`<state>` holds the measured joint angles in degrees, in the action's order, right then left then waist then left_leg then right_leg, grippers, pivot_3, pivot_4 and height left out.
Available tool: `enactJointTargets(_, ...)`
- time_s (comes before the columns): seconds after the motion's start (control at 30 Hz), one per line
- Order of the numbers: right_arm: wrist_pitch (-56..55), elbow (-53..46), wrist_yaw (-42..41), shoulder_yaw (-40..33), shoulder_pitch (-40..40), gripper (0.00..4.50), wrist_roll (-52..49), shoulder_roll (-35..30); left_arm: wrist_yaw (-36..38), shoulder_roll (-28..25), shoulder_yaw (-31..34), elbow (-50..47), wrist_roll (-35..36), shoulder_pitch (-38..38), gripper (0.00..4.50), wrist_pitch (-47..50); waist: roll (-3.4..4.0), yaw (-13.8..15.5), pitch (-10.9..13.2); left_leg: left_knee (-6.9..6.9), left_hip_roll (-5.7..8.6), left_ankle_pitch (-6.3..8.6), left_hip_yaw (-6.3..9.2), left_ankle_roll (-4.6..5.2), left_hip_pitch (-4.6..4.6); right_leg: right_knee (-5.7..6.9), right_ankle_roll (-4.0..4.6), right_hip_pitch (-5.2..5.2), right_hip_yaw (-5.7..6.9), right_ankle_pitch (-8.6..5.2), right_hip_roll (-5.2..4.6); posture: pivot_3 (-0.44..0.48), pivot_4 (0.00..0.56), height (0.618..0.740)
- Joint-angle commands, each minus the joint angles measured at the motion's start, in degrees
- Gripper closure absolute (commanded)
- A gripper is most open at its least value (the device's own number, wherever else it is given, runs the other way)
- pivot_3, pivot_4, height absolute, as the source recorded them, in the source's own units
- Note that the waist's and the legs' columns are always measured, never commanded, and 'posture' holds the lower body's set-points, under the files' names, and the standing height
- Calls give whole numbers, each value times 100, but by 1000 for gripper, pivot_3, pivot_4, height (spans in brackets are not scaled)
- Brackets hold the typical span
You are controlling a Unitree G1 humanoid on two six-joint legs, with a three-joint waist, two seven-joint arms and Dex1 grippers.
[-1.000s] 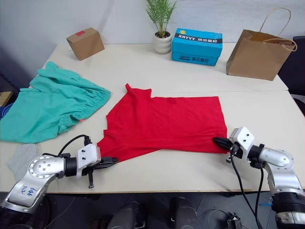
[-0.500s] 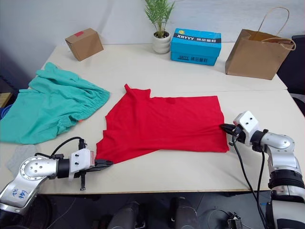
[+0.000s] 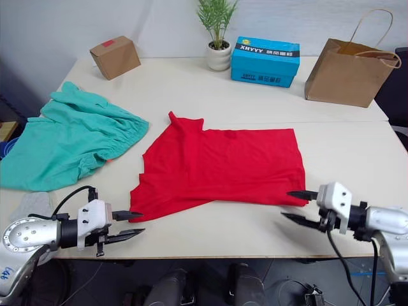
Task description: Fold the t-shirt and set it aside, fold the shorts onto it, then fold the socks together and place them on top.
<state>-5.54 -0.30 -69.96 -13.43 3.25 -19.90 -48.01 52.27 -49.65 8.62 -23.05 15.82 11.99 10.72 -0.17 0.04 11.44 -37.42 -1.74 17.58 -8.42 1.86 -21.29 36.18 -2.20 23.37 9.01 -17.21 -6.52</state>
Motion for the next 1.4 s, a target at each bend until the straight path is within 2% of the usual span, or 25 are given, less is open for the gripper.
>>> enactJointTargets(0.03, -518, 157, 337, 54, -59, 985, 461, 33, -458, 114, -277, -82, -617, -119, 1735, -18, 0, -4, 0, 0, 0, 1, 0, 0, 1, 0, 0, 0, 0, 0, 0, 0, 150, 740)
enactJointTargets(0.13, -720, 385, 652, 126, -194, 985, 717, 109, -843, 321, -310, -66, -816, -317, 1735, 219, -3, 6, 1, 8, 0, -4, 0, -4, 1, -1, 1, 3, 0, 0, 0, 0, 150, 740)
enactJointTargets(0.33, -791, 705, 906, 340, -409, 985, 1023, 109, -890, 356, -518, -43, -1008, -404, 1735, 539, -4, 3, 0, 11, 0, -18, 0, -24, 2, -2, 1, 3, 1, 0, 1, 0, 150, 740)
enactJointTargets(0.43, -777, 791, 1068, 390, -454, 1537, 1182, 60, -802, 38, -793, 207, -1541, -382, 1694, 211, -12, 2, -9, 9, 0, -17, 0, -19, 13, -1, 1, -7, 1, 0, 1, 0, 150, 740)
enactJointTargets(0.53, -923, 992, 1236, 429, -559, 2592, 1365, 0, -912, 41, -812, 553, -1610, -583, 1694, 195, 4, 2, -27, 11, 0, -6, 0, -2, 19, -2, 2, -12, -1, 1, 1, 0, 150, 740)
enactJointTargets(0.63, -1020, 1162, 1235, 443, -657, 3618, 1365, -19, -808, -64, -918, 779, -1692, -726, 2312, 14, 13, 1, -32, 11, -1, -6, 0, -2, 22, -1, 5, -12, -1, 2, 0, 0, 150, 740)
enactJointTargets(0.7, -1074, 1255, 1208, 453, -713, 4331, 1354, -28, -747, -118, -960, 898, -1694, -801, 2903, -76, 13, 6, -32, 13, -1, -9, 1, -5, 24, 3, 7, -12, -1, 4, 1, 0, 150, 740)
enactJointTargets(0.73, -1104, 1309, 1176, 452, -745, 4500, 1331, -33, -710, -142, -976, 967, -1675, -843, 3209, -105, 15, 7, -33, 13, -1, -11, 2, -7, 24, 4, 8, -12, 0, 4, 1, 0, 150, 740)
enactJointTargets(0.87, -1166, 1442, 872, 446, -811, 4500, 1113, -81, -570, -248, -897, 1236, -1575, -959, 4459, -339, 18, 1, -35, 16, -1, -18, 2, 1, 24, 6, 10, -11, 0, 5, 1, 0, 150, 740)
enactJointTargets(1.13, -1044, 1522, -296, 161, -672, 4500, 214, -451, -258, -658, -429, 1613, -1424, -708, 4486, -1562, 20, -58, -34, 33, -5, -21, -2, -2, 21, 8, 18, 3, 3, 1, 3, 0, 150, 740)
enactJointTargets(1.27, -962, 1675, -615, 60, -613, 4500, -7, -626, -233, -713, -90, 1839, -1311, -578, 4486, -2306, 18, -53, -33, 30, -5, -20, -2, -1, 17, 7, 19, 6, 5, 0, 3, 0, 150, 740)
enactJointTargets(1.4, -993, 1422, -826, 46, -238, 4500, -195, -619, -222, -649, 102, 1789, -1243, -370, 4486, -2699, 13, -2, -30, 29, -5, -16, -2, 1, 11, 0, 19, 6, 5, 1, 3, 0, 150, 740)
